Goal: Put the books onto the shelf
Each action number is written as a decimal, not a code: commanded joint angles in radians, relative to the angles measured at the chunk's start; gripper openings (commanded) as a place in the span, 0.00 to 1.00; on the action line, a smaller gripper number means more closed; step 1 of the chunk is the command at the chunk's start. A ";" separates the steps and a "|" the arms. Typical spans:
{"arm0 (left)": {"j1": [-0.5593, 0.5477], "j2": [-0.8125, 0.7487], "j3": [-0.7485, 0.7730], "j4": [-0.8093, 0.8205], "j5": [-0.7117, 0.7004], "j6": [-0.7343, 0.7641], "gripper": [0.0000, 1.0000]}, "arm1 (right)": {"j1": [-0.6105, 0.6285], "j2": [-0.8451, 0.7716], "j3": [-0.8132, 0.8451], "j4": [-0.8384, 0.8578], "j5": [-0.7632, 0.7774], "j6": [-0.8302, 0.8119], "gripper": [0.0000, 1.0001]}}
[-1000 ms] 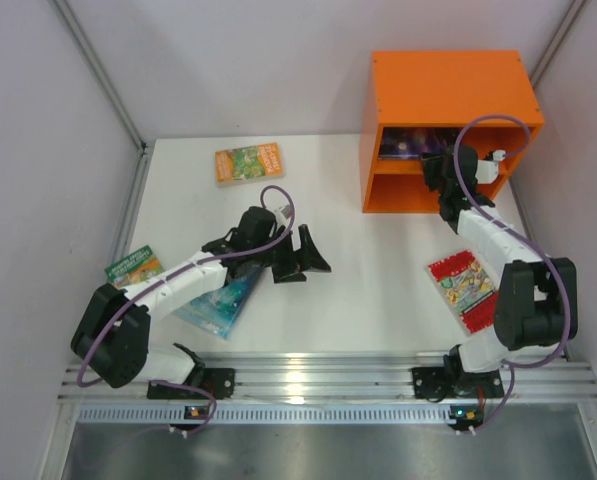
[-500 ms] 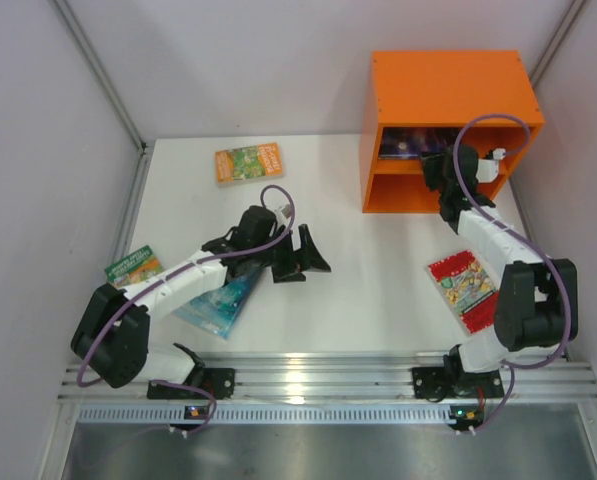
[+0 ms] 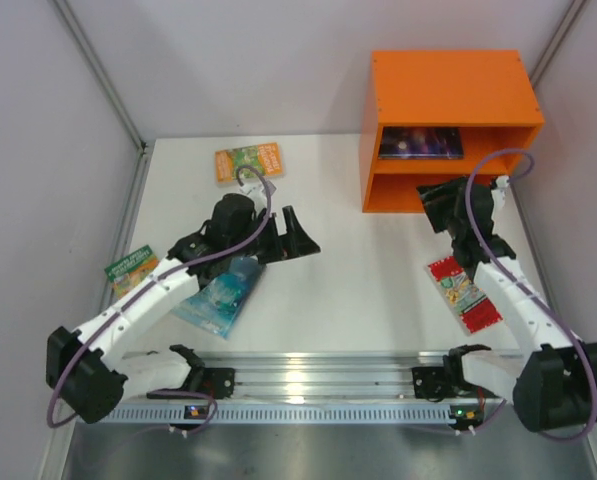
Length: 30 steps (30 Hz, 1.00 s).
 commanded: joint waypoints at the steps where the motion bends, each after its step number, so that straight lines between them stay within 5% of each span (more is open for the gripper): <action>1: 0.009 -0.106 0.003 -0.088 -0.120 0.045 0.96 | 0.069 -0.108 -0.105 0.006 -0.126 -0.065 0.60; 5: 0.112 -0.190 -0.046 -0.253 -0.326 0.013 0.98 | 0.262 -0.153 -0.165 0.010 -0.045 -0.085 0.67; 10: 0.370 -0.195 -0.163 -0.264 -0.243 -0.030 0.98 | 0.522 -0.004 -0.157 0.116 0.027 -0.001 0.70; 14: 0.527 -0.163 -0.178 -0.313 -0.312 -0.064 0.98 | 0.665 0.202 -0.018 0.123 0.086 -0.062 0.70; 20: 0.575 -0.171 -0.175 -0.361 -0.664 -0.145 0.98 | 0.735 0.532 0.214 0.147 0.001 -0.074 0.68; 30: 0.616 -0.019 -0.192 -0.209 -0.691 -0.062 0.98 | 0.910 0.816 0.462 0.083 0.104 0.033 0.67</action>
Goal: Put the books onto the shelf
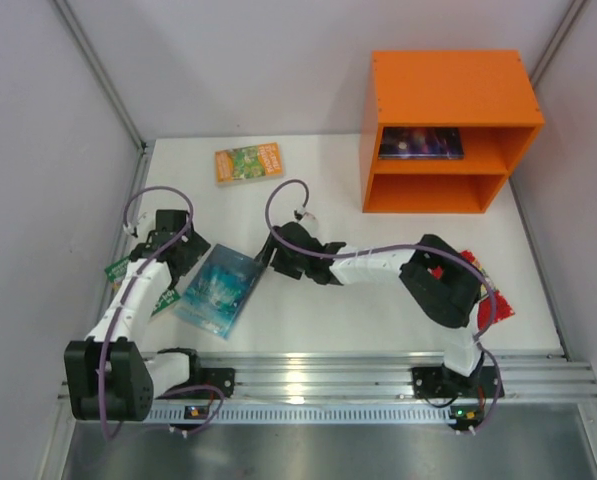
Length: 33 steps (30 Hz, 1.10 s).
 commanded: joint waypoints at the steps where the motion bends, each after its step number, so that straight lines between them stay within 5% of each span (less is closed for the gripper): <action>1: 0.008 0.041 -0.015 0.072 -0.049 0.005 0.98 | 0.072 0.040 0.070 -0.032 0.101 0.051 0.67; 10: 0.008 0.150 -0.055 0.174 0.116 0.180 0.89 | 0.115 0.143 0.079 -0.045 0.154 0.107 0.59; 12: 0.008 0.171 -0.046 0.180 0.202 0.215 0.88 | 0.093 0.154 0.067 -0.043 0.144 0.104 0.56; 16: 0.008 0.243 -0.040 0.215 0.452 0.283 0.76 | 0.050 0.142 -0.005 0.109 0.110 0.069 0.35; 22: -0.024 0.250 -0.106 0.374 0.768 0.280 0.66 | -0.046 0.039 -0.158 0.202 0.081 -0.041 0.27; 33: -0.357 0.241 -0.064 0.460 0.766 0.183 0.68 | -0.273 -0.278 -0.543 0.269 -0.085 -0.263 0.32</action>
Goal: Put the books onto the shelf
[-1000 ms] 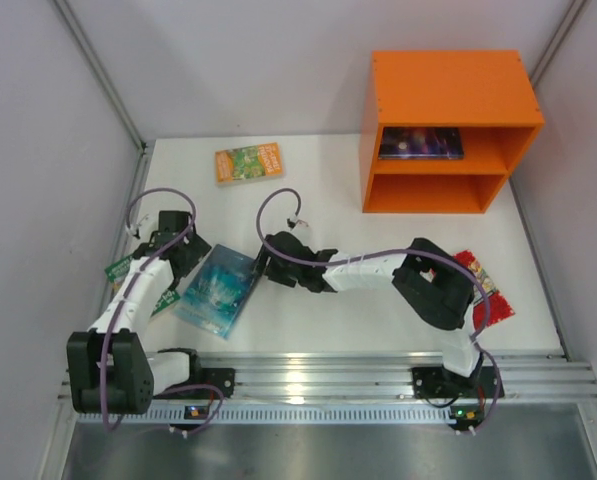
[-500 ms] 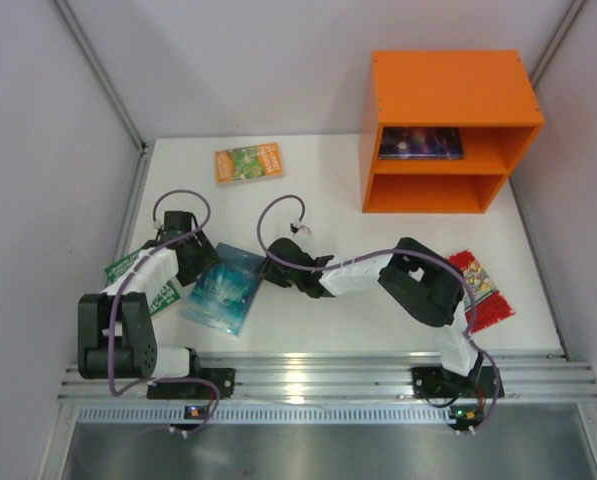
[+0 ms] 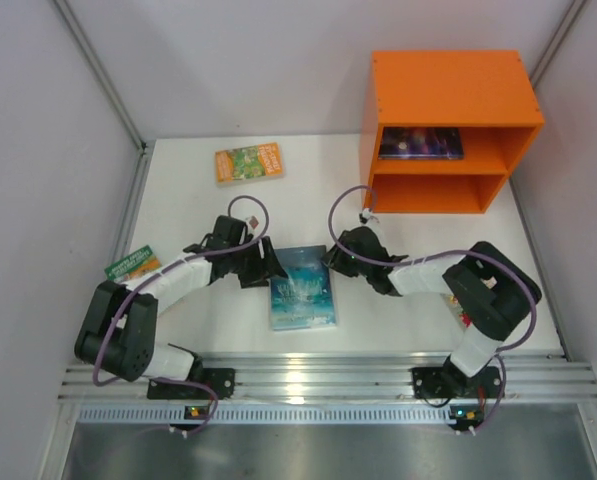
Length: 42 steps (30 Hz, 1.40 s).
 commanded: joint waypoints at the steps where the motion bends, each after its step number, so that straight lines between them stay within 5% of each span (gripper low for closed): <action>1: -0.037 -0.033 0.021 0.092 0.061 -0.043 0.69 | -0.059 -0.092 -0.073 -0.064 -0.077 -0.161 0.34; 8: -0.048 -0.117 -0.036 0.080 -0.034 0.011 0.73 | -0.081 -0.303 -0.145 -0.247 -0.084 -0.250 0.48; 11: -0.048 -0.108 -0.082 0.150 0.035 -0.003 0.73 | -0.079 -0.358 -0.173 -0.259 -0.120 -0.236 0.53; 19: -0.077 -0.027 -0.145 0.256 0.090 -0.026 0.68 | -0.023 -0.326 -0.213 -0.179 -0.198 -0.188 0.61; 25: -0.079 0.068 -0.140 0.297 0.133 -0.011 0.50 | 0.022 -0.251 -0.208 -0.172 -0.160 -0.156 0.64; 27: -0.079 0.078 -0.131 0.273 0.080 0.006 0.34 | 0.033 -0.223 -0.202 -0.156 -0.175 -0.138 0.65; 29: -0.079 0.085 -0.146 0.295 0.069 -0.002 0.20 | 0.030 -0.205 -0.204 -0.121 -0.230 -0.109 0.66; 33: -0.077 0.150 -0.169 0.387 0.151 -0.058 0.08 | -0.003 -0.180 -0.201 0.062 -0.362 -0.043 0.67; 38: -0.076 0.205 -0.192 0.505 0.274 -0.126 0.08 | -0.093 -0.143 -0.273 0.577 -0.670 0.143 0.66; 42: -0.077 0.227 -0.177 0.533 0.322 -0.149 0.08 | -0.107 -0.207 -0.245 0.493 -0.735 0.082 0.65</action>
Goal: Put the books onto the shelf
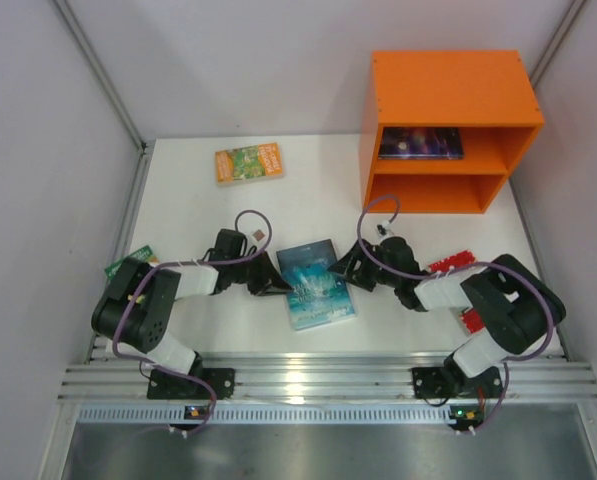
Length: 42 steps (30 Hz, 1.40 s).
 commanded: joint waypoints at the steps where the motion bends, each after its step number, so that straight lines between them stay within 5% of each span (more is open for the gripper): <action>1: -0.058 0.061 -0.010 0.119 0.038 0.000 0.07 | 0.054 -0.059 0.072 0.202 -0.337 0.052 0.65; 5: -0.058 0.043 0.014 0.070 0.018 0.019 0.09 | 0.055 -0.144 0.074 0.064 -0.348 -0.014 0.64; 16: -0.058 0.037 0.028 0.113 0.083 -0.039 0.00 | 0.055 -0.292 -0.038 0.144 -0.355 0.016 0.63; 42: -0.060 0.101 -0.010 0.521 0.275 -0.376 0.00 | 0.057 -0.117 -0.084 0.651 -0.454 0.289 0.63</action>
